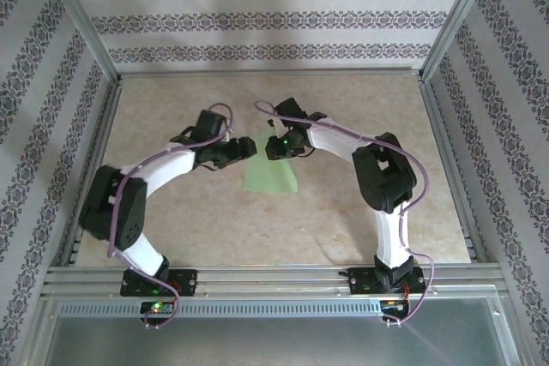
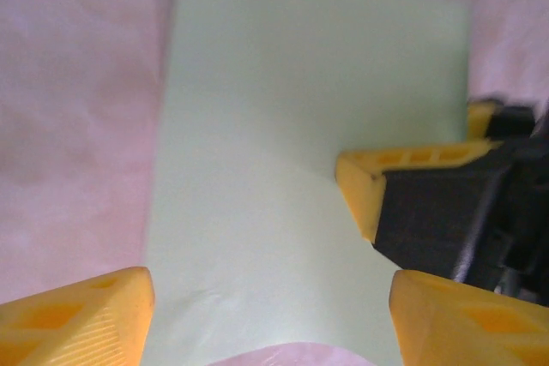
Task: Fold a paper plane with a square sheet of paper (fold left side to right side)
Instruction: Pick up the square sheet of paper from the center of the table.
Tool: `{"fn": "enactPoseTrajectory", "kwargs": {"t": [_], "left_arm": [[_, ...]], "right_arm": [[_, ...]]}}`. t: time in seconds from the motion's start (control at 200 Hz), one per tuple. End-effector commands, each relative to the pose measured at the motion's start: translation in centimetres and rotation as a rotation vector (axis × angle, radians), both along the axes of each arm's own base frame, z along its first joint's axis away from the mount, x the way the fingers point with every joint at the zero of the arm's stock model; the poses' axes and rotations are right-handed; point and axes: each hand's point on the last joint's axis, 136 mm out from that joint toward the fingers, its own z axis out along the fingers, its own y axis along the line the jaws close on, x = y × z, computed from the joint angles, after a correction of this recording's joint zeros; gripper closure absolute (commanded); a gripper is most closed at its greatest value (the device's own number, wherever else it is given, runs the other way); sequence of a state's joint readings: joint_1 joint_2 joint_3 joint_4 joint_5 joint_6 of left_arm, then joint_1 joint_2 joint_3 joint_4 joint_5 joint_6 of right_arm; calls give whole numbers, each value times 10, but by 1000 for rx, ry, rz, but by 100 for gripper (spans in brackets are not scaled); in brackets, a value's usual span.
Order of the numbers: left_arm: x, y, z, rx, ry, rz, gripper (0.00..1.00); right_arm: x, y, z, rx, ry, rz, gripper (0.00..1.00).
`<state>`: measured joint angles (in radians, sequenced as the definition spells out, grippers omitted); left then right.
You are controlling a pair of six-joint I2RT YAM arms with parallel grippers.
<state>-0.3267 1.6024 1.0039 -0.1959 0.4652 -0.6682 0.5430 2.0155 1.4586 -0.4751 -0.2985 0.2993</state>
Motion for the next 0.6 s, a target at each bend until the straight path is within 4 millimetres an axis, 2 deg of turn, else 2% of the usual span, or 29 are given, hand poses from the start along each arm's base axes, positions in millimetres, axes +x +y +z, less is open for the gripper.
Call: {"fn": "enactPoseTrajectory", "kwargs": {"t": [0.0, 0.115, 0.225, 0.36, 0.465, 0.595], "left_arm": [[8, 32, 37, -50, -124, 46, 23], [3, 56, 74, -135, -223, 61, 18], [-6, 62, 111, -200, -326, 23, 14], [-23, 45, 168, -348, -495, -123, 14], [-38, 32, 214, -466, -628, -229, 13], [-52, 18, 246, -557, -689, -345, 12]], "right_arm": [[-1, 3, 44, 167, -15, -11, 73], [-7, -10, 78, 292, -10, -25, 74], [-17, -22, 119, 408, -44, -5, 74], [-37, -35, 179, 567, -90, 51, 74], [-60, -42, 231, 691, -135, 124, 74], [-90, -45, 287, 800, -186, 209, 75]]}}
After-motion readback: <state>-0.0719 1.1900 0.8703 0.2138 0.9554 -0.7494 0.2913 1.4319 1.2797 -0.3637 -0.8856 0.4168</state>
